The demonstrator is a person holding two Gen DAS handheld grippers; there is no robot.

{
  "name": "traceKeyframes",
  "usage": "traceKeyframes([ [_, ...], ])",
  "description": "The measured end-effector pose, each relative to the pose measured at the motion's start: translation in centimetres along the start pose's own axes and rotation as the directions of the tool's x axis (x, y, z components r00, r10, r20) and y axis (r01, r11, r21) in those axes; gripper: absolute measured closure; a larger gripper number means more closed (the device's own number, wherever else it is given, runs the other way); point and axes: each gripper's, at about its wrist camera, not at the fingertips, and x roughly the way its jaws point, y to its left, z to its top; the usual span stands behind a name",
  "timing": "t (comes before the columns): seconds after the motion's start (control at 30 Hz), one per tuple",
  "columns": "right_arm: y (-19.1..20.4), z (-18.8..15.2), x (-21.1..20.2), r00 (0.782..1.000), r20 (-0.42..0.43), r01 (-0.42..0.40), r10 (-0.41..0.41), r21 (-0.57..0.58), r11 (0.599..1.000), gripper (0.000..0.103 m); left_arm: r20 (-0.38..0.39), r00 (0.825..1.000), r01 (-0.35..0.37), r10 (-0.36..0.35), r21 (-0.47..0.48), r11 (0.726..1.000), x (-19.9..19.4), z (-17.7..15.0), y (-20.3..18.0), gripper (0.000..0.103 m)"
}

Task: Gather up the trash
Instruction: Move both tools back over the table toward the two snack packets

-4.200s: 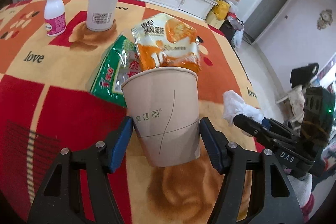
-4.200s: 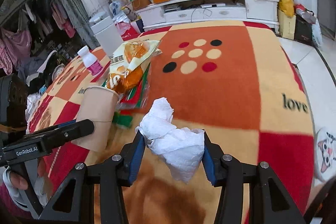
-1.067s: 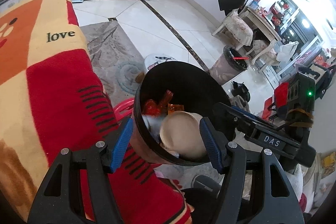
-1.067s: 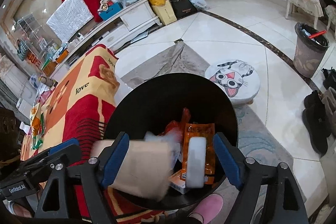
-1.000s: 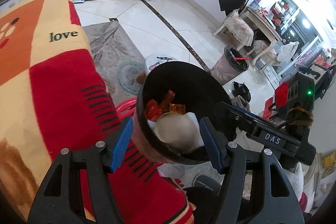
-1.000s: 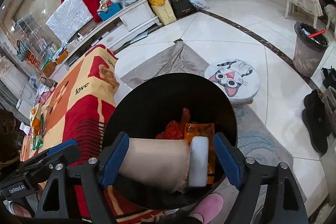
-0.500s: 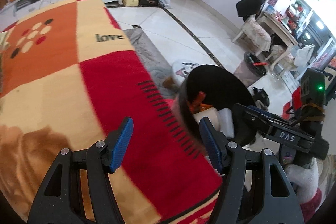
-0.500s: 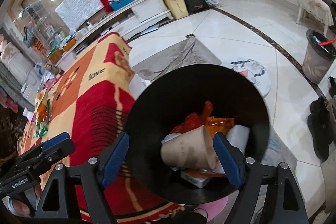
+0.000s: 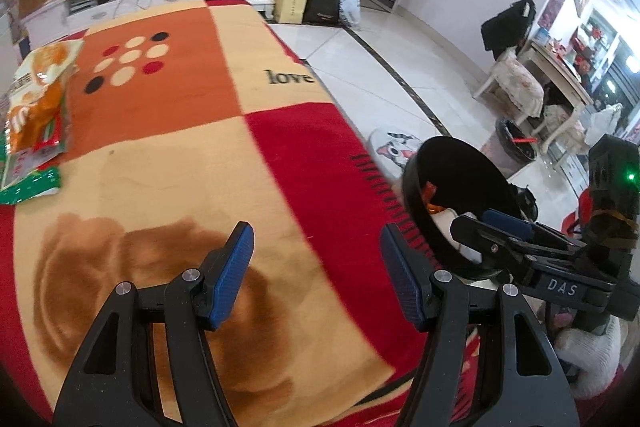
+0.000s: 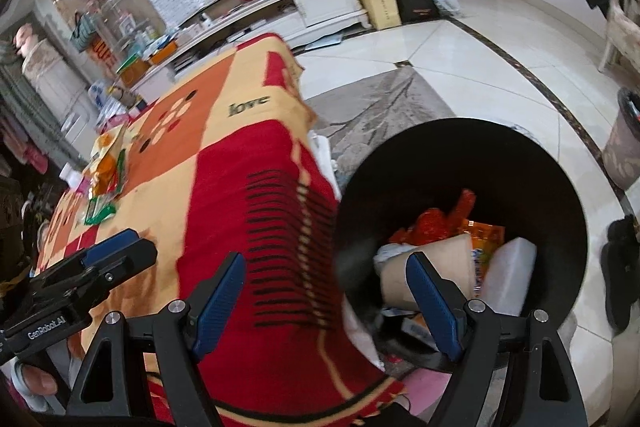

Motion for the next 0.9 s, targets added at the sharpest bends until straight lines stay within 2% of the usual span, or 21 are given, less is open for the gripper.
traceKeyframes([
  [0.23,3.7,0.0,0.9,0.999,-0.022,-0.035,0.033,-0.067,0.997,0.023,0.015,0.999,-0.036,0.036,-0.037,0.999,-1.2,-0.5,2.6,0.039],
  [0.47,7.7,-0.1,2.8,0.996,-0.059,-0.080,0.073,-0.129,0.988,0.023,0.022,0.997,-0.068,0.070,-0.111,0.992,-3.1,-1.2,6.8,0.039],
  [0.7,12.4,0.6,5.3,0.987,-0.102,-0.141,0.123,-0.187,0.972,0.023,0.033,0.992,-0.111,0.122,-0.236,0.965,-5.2,-1.5,13.2,0.038],
  [0.9,18.4,3.2,7.6,0.971,-0.121,-0.231,0.207,-0.240,0.943,0.023,0.056,0.982,-0.157,0.183,-0.316,0.936,-7.5,-1.9,17.9,0.038],
])
